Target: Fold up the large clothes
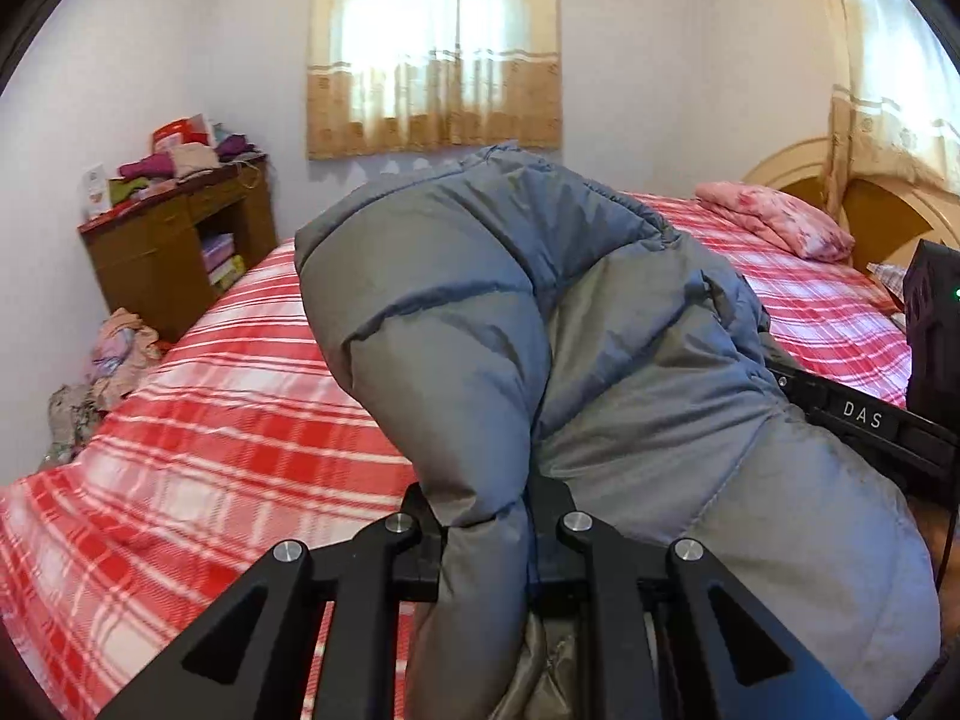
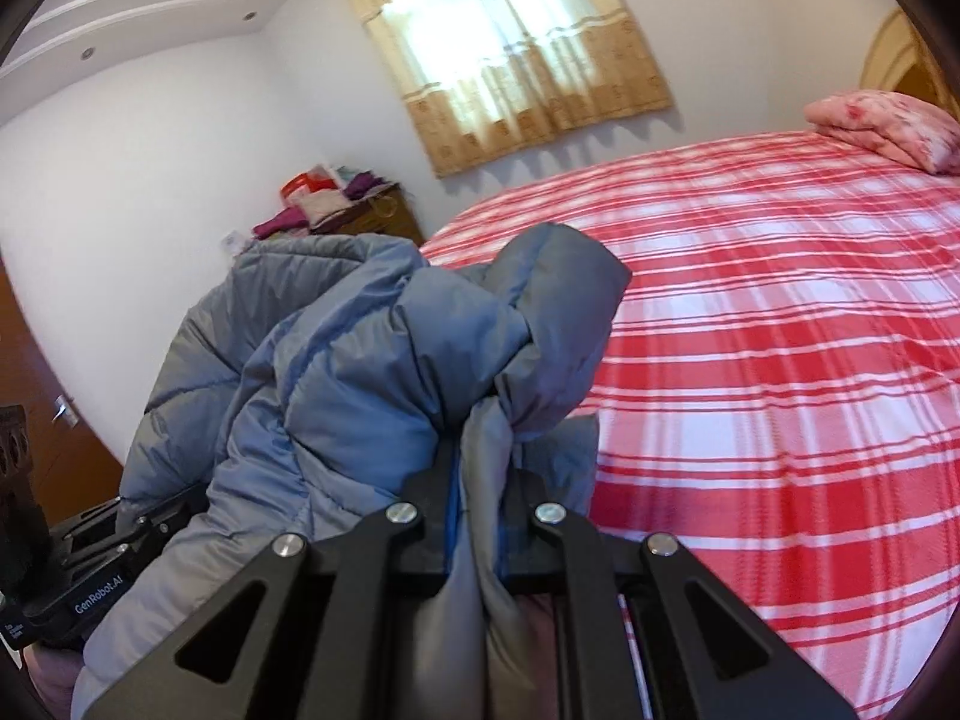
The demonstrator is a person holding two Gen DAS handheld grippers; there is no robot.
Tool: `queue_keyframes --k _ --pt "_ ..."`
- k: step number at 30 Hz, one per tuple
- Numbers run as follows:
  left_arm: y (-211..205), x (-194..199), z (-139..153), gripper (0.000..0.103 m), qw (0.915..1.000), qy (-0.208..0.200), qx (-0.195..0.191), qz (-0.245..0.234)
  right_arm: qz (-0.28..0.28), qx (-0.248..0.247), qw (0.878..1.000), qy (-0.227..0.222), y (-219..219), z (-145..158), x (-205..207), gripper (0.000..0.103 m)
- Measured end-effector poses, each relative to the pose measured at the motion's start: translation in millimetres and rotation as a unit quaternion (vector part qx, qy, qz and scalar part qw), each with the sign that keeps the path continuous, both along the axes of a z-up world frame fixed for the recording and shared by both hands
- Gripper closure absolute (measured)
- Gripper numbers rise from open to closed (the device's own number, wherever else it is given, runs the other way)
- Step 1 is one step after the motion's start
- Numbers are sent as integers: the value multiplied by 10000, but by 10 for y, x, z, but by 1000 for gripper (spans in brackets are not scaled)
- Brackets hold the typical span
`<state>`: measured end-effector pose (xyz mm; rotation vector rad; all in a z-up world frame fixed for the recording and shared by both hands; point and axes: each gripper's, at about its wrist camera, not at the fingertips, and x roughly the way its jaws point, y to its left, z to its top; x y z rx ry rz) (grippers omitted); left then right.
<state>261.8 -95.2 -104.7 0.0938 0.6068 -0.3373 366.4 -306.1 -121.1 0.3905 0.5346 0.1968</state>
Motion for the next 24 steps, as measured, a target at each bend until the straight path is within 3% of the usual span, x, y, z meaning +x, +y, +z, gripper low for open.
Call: queue_keyframes --k 7,18,22,24 --pt "469 -60 -2 88 9994 -95 68 334 398 -49 9992 32 391 -28 222 91" --pt "1137 -24 -273 87 9969 169 4 763 849 -300 9958 145 951 -97 522 91" --pt "1247 50 -526 74 9945 475 115 927 860 -530 9942 375 1103 -273 614 91" --pt "1291 73 -643 63 9929 596 200 1009 883 -677 9924 533 1158 -393 657 91"
